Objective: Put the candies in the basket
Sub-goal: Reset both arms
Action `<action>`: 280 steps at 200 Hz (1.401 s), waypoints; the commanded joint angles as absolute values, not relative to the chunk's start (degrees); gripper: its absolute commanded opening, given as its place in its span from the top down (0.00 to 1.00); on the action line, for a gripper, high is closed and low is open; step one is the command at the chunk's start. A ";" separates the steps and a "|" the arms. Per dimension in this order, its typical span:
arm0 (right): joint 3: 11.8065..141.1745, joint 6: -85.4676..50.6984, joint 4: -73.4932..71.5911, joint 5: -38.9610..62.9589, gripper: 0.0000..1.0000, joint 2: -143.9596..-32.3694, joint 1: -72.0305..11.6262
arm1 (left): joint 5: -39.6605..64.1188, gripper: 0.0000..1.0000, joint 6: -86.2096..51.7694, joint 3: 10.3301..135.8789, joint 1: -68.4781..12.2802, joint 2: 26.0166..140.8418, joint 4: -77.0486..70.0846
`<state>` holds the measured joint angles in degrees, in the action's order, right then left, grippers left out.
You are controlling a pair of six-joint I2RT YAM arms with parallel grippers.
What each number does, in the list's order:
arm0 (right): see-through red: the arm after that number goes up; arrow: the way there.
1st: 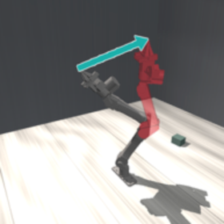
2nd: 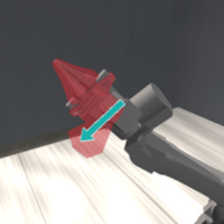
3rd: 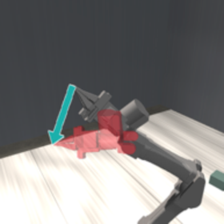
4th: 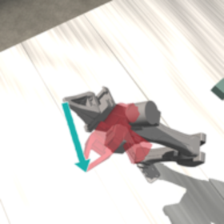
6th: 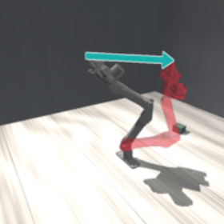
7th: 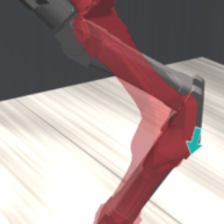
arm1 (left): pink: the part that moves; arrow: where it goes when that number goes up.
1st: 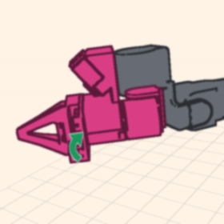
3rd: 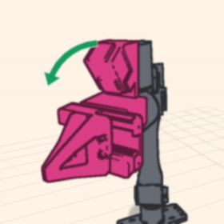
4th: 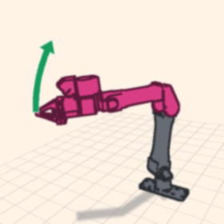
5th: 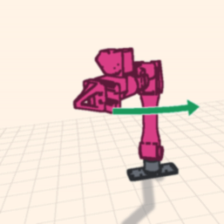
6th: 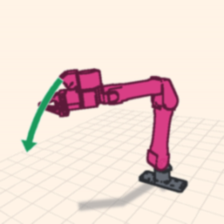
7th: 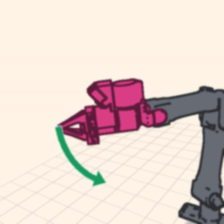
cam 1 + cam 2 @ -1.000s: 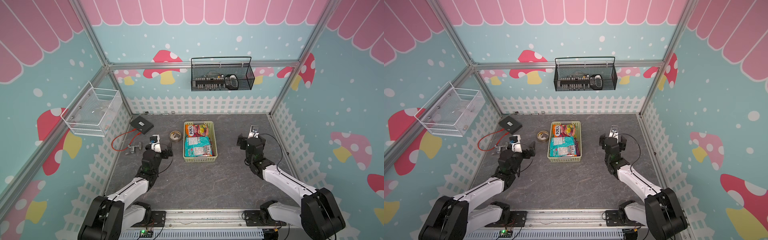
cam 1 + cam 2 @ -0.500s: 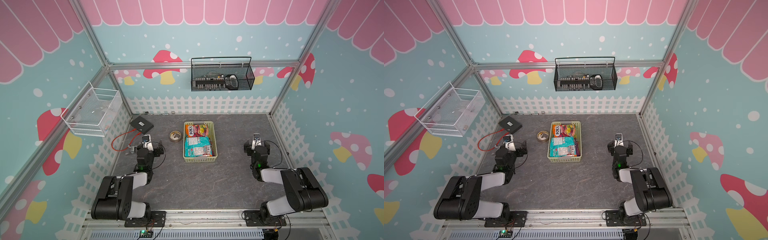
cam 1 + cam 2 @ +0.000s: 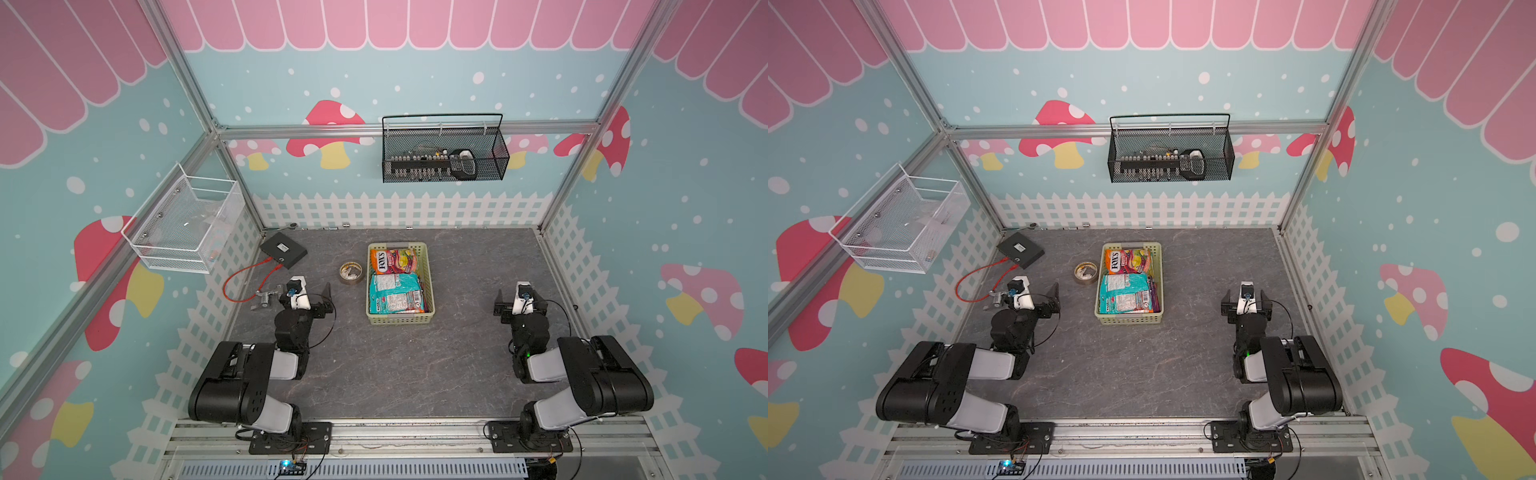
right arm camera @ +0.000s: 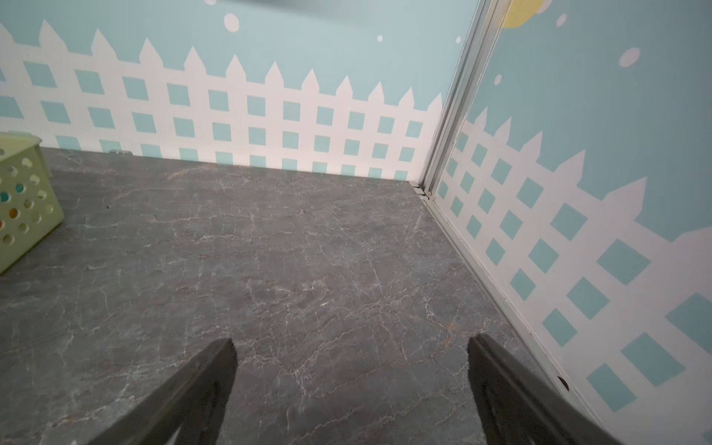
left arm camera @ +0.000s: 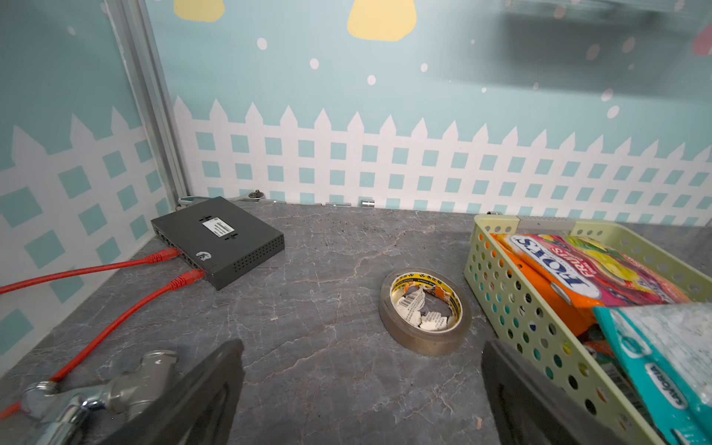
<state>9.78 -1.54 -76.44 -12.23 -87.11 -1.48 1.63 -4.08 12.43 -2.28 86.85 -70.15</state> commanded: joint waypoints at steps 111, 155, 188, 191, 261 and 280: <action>10.55 -2.44 -78.40 -12.39 0.01 -87.43 -1.14 | -0.43 0.01 -3.69 13.17 -2.91 87.54 -72.97; 10.55 -2.46 -78.40 -12.39 0.01 -87.41 -1.14 | -0.19 0.01 -3.69 13.12 -2.87 87.53 -73.03; 10.55 -2.46 -78.40 -12.39 0.01 -87.40 -1.14 | -0.16 0.01 -3.69 13.44 -2.79 87.76 -72.69; 10.55 -2.46 -78.40 -12.38 0.01 -87.43 -1.14 | -0.09 0.01 -3.69 13.45 -2.73 87.80 -72.69; 10.55 -2.40 -78.42 -12.39 0.01 -87.41 -1.14 | 0.10 0.01 -3.78 13.18 -2.64 87.44 -72.95; 10.52 -2.39 -78.40 -12.39 0.01 -87.40 -1.14 | 0.01 0.01 -3.69 13.17 -2.62 87.44 -72.89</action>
